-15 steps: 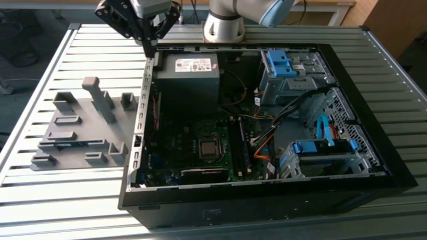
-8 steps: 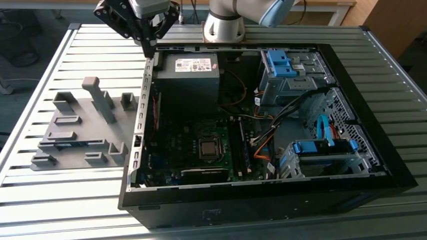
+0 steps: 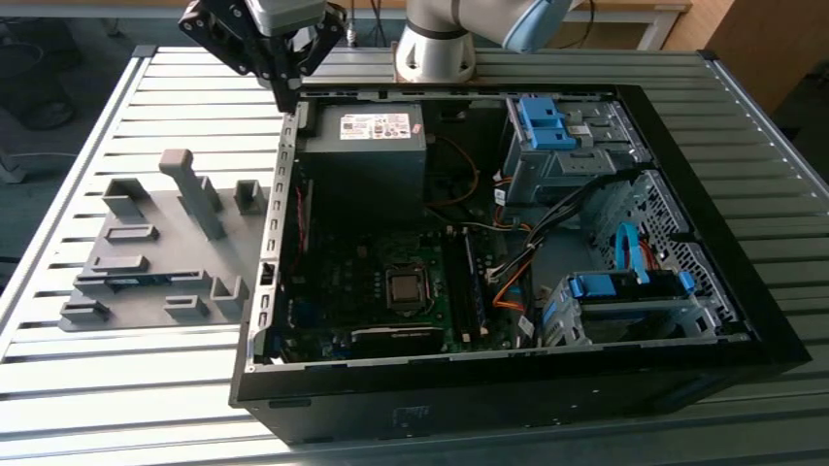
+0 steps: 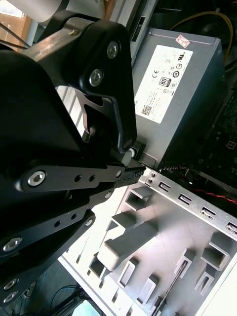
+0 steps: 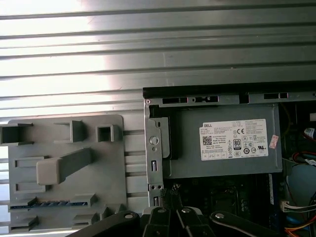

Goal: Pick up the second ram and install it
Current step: 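Reach for the second ram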

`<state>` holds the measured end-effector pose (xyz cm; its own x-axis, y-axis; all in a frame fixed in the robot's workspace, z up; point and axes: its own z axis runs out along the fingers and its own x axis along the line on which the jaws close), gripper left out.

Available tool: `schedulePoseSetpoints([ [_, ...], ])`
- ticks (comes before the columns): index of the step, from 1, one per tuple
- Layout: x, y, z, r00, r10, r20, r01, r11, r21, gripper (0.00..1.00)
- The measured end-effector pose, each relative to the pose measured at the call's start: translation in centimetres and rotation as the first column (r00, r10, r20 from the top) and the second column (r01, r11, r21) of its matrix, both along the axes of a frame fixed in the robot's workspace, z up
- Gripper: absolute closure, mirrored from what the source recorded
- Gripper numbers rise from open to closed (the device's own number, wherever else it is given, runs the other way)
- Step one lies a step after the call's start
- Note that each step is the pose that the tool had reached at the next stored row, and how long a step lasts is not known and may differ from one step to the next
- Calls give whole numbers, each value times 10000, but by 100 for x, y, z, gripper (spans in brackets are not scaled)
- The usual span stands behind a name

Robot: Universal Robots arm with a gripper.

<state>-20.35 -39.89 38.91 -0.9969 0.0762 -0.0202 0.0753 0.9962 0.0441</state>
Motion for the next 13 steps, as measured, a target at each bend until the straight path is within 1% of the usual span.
schedulePoseSetpoints([
  [13, -26, 0, -1, 10000, 0, -1, 0, 10000, -1, 89],
])
